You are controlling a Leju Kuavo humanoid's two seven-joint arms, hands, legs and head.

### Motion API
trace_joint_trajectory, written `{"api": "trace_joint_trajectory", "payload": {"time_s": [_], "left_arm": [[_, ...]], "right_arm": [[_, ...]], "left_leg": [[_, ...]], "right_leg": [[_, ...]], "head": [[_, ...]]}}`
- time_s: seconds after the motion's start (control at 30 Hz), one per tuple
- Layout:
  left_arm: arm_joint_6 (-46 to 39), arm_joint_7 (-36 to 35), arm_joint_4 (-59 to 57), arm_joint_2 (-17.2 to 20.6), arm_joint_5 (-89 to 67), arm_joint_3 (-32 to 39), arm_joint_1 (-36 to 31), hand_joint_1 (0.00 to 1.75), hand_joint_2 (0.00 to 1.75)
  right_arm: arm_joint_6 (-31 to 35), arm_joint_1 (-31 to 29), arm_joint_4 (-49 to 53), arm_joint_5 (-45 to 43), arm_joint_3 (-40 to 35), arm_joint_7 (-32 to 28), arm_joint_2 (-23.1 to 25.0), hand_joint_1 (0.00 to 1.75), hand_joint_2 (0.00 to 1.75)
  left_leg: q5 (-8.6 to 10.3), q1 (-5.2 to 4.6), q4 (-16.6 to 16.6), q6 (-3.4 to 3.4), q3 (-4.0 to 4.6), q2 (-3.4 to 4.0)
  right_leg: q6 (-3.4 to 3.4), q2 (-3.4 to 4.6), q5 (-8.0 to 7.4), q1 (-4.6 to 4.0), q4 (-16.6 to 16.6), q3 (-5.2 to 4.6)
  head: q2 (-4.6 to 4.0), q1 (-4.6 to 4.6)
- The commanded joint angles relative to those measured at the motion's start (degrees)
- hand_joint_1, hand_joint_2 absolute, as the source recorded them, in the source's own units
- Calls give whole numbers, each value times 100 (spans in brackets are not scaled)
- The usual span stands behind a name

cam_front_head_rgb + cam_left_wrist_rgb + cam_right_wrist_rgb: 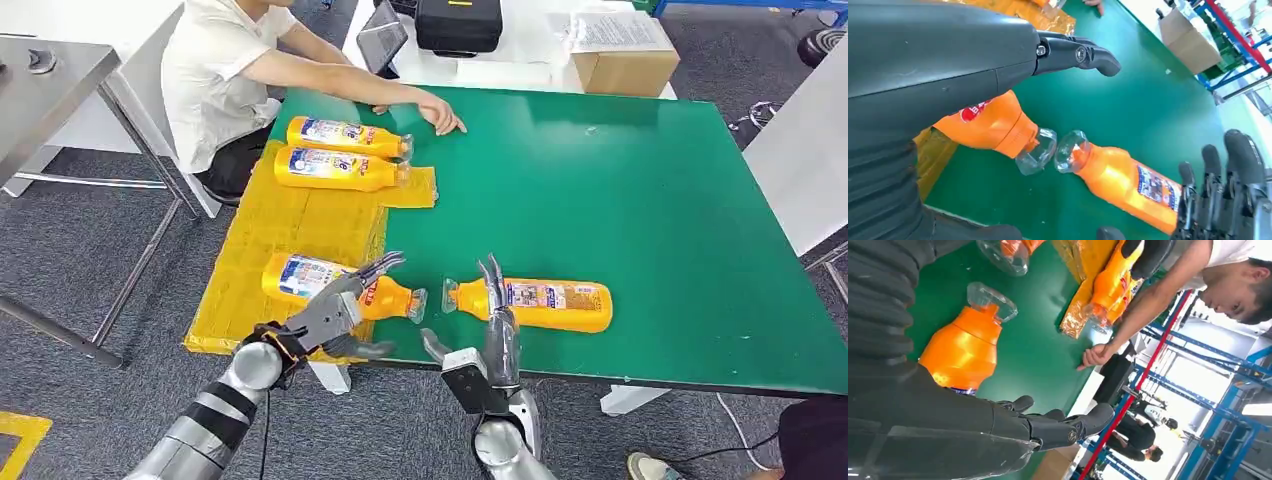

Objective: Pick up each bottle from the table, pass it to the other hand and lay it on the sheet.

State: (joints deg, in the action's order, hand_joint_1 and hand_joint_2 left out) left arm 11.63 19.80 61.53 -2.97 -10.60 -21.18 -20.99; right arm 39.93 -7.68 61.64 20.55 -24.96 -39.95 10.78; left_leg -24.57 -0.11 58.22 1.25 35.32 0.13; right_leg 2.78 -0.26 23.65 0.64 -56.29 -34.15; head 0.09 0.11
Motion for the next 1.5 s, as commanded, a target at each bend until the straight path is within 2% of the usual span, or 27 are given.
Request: {"api": "trace_joint_trajectory", "payload": {"time_s": [0.03,0.37,0.47,0.57,0.6,0.63,0.67,0.7,0.77,0.8,0.87,0.93,1.0,1.03,1.07,1.2,1.33,1.5], "left_arm": [[-133,225,1020,326,289,-49,456,0,175],[-133,225,1020,326,289,-49,456,0,175],[-376,114,2029,530,396,-71,1001,0,175],[-959,308,2759,316,530,149,1589,0,175],[-1139,254,2945,117,756,314,1813,0,175],[-1419,261,3204,-167,1122,529,2111,0,175],[-1648,233,3355,-309,1327,628,2300,0,175],[-2000,285,3542,-473,1512,775,2525,0,175],[-2294,269,3730,-580,1819,917,2758,0,175],[-2469,423,3868,-697,2155,1095,2881,0,175],[-2494,404,4000,-624,2225,1102,2936,0,175],[-2495,370,3982,-615,2212,1080,2885,0,175],[-2509,328,3932,-647,2150,1077,2843,0,175],[-2510,316,3914,-659,2134,1083,2830,0,175],[-2506,314,3907,-658,2118,1078,2824,0,175],[-2503,286,3828,-672,2097,1102,2818,0,175],[-2473,267,3714,-682,2092,1081,2807,0,175],[-2435,259,3559,-640,2133,981,2665,0,175]], "right_arm": [[7,110,-61,250,368,-5,-74,0,175],[7,110,-61,250,368,-5,-74,0,175],[7,286,85,420,430,-5,-139,0,175],[7,442,16,2319,1699,-5,165,0,175],[7,323,-368,3149,2127,370,139,0,175],[7,350,-135,4377,2731,757,71,0,175],[7,348,-5,4754,3293,770,127,0,175],[7,323,42,5289,3562,1053,-53,0,175],[7,344,171,5665,3856,1342,-255,0,175],[7,355,216,6166,3893,1928,-503,0,175],[7,322,227,6075,3650,2111,-801,0,175],[7,313,288,6312,3445,2439,-883,0,175],[7,124,-497,6945,2682,3602,-1306,0,175],[7,168,-308,6884,2422,3862,-1433,0,175],[7,118,-465,6945,2281,4008,-1539,0,175],[7,-10,-616,6945,1820,4613,-1926,0,175],[7,-150,-967,6802,1964,4570,-2004,0,175],[7,-574,-1696,6173,2116,3992,-1907,0,175]], "left_leg": [[-5,1,-4,-4,-13,5],[-9,3,-2,-9,-16,-1],[-11,3,-5,-8,-19,7],[-16,2,-5,-8,-22,8],[-12,-1,-5,-5,-13,1],[-9,-1,-7,-3,-12,0],[-15,-3,-9,-3,-25,2],[-13,-3,-4,-1,-12,-1],[-17,-5,-5,0,-20,-7],[-13,-9,-2,3,-8,-18],[-17,-6,-2,3,-13,-23],[-21,-11,4,2,-8,-18],[-14,-18,-2,5,0,-16],[-13,-15,-2,5,4,-15],[-20,-14,-4,1,-17,-9],[-17,-16,-3,3,-8,-7],[-14,-17,-5,6,-5,-10],[-15,-16,-8,3,-17,-5]], "right_leg": [[-5,6,4,-1,4,11],[-10,2,9,-4,1,17],[-9,11,8,-3,6,18],[-9,12,13,-2,4,21],[-6,6,11,1,4,12],[-4,3,8,1,6,13],[-4,6,14,3,9,26],[-1,2,11,3,8,16],[-2,-3,14,4,11,23],[0,-14,15,8,8,15],[1,-19,16,5,18,26],[3,-11,20,10,12,20],[12,-10,13,15,17,11],[12,-9,10,12,19,10],[8,-2,15,11,21,28],[11,-1,13,13,16,18],[14,-5,10,14,18,16],[11,0,11,14,19,26]], "head": [[0,0],[0,0],[0,0],[0,-2],[0,0],[0,0],[0,0],[0,-2],[0,-4],[0,0],[0,2],[0,0],[0,2],[0,2],[0,-2],[0,-2],[0,-2],[0,-2]]}}
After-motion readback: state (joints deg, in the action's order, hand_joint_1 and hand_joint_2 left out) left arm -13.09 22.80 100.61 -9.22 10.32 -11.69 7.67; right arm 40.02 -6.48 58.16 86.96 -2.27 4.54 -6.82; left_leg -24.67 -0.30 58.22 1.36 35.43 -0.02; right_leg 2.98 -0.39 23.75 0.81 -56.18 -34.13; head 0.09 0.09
